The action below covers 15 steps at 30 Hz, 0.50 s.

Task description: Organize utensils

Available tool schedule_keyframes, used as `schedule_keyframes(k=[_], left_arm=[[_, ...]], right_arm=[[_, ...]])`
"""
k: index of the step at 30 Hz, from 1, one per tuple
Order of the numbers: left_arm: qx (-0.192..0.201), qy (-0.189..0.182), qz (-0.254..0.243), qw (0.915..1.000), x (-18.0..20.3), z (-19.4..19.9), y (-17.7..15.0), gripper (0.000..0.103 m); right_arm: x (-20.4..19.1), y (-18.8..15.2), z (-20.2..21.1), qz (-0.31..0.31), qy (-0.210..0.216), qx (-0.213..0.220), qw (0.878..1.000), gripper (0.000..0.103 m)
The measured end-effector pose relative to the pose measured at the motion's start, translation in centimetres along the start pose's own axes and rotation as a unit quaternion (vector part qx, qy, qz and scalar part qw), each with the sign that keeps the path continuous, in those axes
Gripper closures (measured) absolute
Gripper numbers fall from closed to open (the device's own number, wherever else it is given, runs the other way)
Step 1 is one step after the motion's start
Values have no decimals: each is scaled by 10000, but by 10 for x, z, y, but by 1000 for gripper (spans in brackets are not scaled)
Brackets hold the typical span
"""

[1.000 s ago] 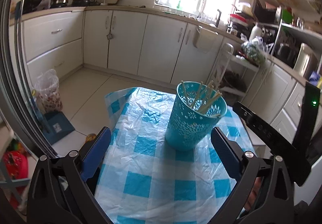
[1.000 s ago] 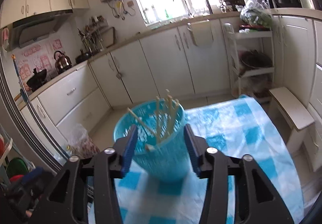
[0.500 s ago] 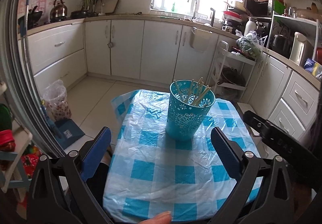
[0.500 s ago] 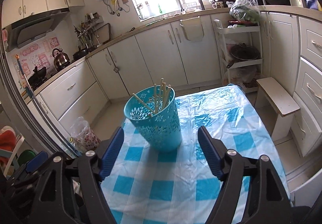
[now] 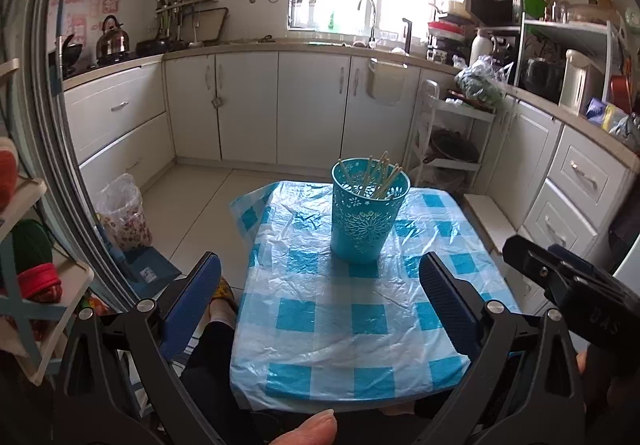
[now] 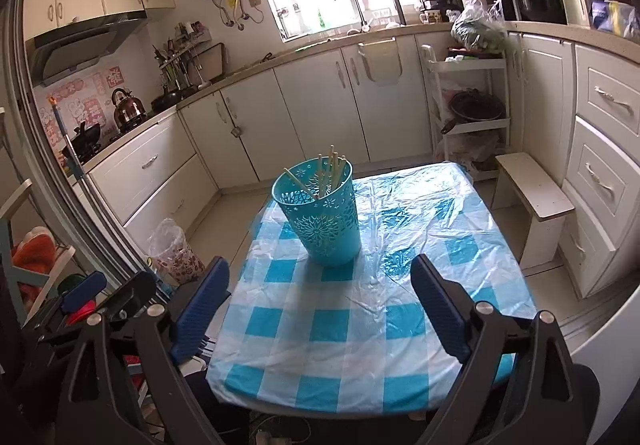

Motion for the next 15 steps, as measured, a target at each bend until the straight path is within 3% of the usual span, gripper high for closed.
schedule_keyframes(k=[8, 15], left_arm=[[-91, 93, 287, 9995, -11, 34, -3, 8], [76, 238, -133, 9996, -7, 64, -7, 8]], right_arm=[[-13, -12, 42, 3, 28, 87, 10000, 11], [-21, -25, 69, -59, -9, 65, 10000, 9]])
Point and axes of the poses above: each gripper's, at about its wrist camera, not at the fingertips, and z roughly against the way its jaws point, x to its right, y to its top, the point moved 3 cm from there along -z, roughly the way its jaws point, and after that the axes turned 7 degrees about y, right-handed, at the moved point
